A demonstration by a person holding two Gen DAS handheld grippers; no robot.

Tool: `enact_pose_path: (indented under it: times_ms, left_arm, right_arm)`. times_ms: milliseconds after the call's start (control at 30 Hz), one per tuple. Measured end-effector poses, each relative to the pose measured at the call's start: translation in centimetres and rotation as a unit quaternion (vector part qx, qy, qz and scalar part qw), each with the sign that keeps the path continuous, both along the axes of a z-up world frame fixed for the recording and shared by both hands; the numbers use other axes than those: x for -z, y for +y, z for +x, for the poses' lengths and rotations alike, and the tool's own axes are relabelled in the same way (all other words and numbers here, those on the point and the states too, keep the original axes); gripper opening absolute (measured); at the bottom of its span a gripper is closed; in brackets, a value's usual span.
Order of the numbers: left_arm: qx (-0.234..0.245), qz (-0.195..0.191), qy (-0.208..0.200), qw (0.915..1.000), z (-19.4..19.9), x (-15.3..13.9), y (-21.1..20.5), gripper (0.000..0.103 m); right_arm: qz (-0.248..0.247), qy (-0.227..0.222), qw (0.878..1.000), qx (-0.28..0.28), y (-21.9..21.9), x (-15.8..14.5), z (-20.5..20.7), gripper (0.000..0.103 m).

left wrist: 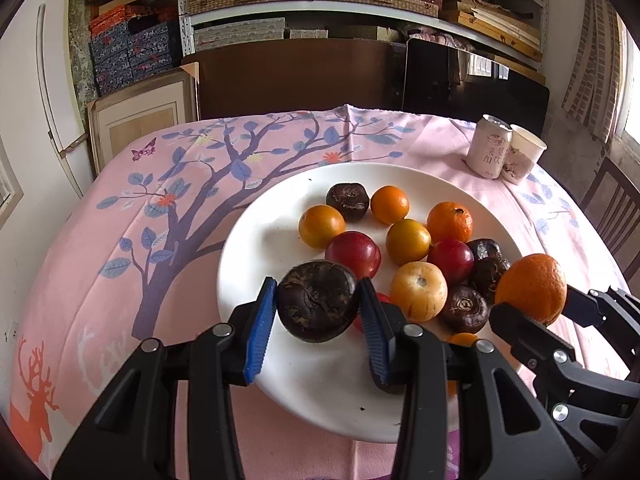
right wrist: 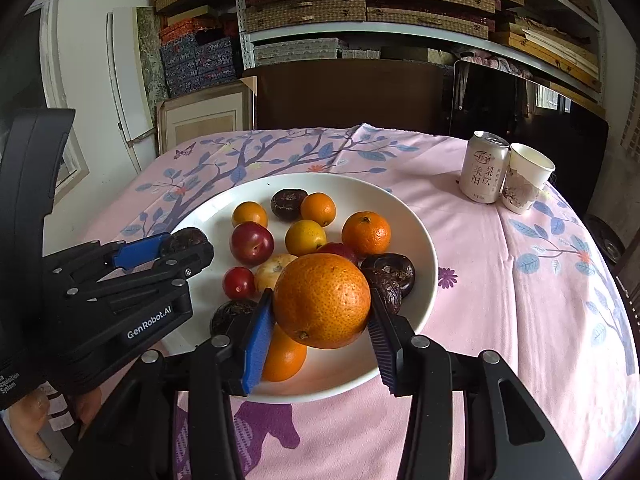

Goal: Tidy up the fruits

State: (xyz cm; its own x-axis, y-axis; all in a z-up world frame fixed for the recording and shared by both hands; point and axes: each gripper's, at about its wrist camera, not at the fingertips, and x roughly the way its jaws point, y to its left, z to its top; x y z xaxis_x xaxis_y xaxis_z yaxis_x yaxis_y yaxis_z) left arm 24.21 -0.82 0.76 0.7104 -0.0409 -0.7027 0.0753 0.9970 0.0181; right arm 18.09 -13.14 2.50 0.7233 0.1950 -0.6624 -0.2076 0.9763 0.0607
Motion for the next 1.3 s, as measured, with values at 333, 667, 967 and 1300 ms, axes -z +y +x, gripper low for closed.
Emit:
enact_pose_path:
  times_ms: [333,667,967,1300]
  left_arm:
    - [-0.019,0.006,-0.017,0.9997,-0.2,0.0,0.6,0.074]
    - [-0.023,0.002,-0.029,0.9993,-1.0,-0.9,1.2,0.075]
    - [-0.031,0.008,-0.041,0.9986,-3.3,-1.4,1.6,0.076]
    - [-0.06,-0.001,-0.037,0.9975,-8.9,-0.6,2.7,0.082]
  right_arm:
    - [-0.032,-0.063,0.997,0.018,0.4,-0.4,-1.0,0.069]
    - [-0.042,-0.096,0.995,0.003,1.1,-1.9,-2.6,0.07]
    - [-0.047,-0.106,0.993,-0.009,1.8,-2.5,-4.8,0.07]
    - [-0.025,-0.113,0.993,-0.007,0.8,-2.8,-9.4,0.07]
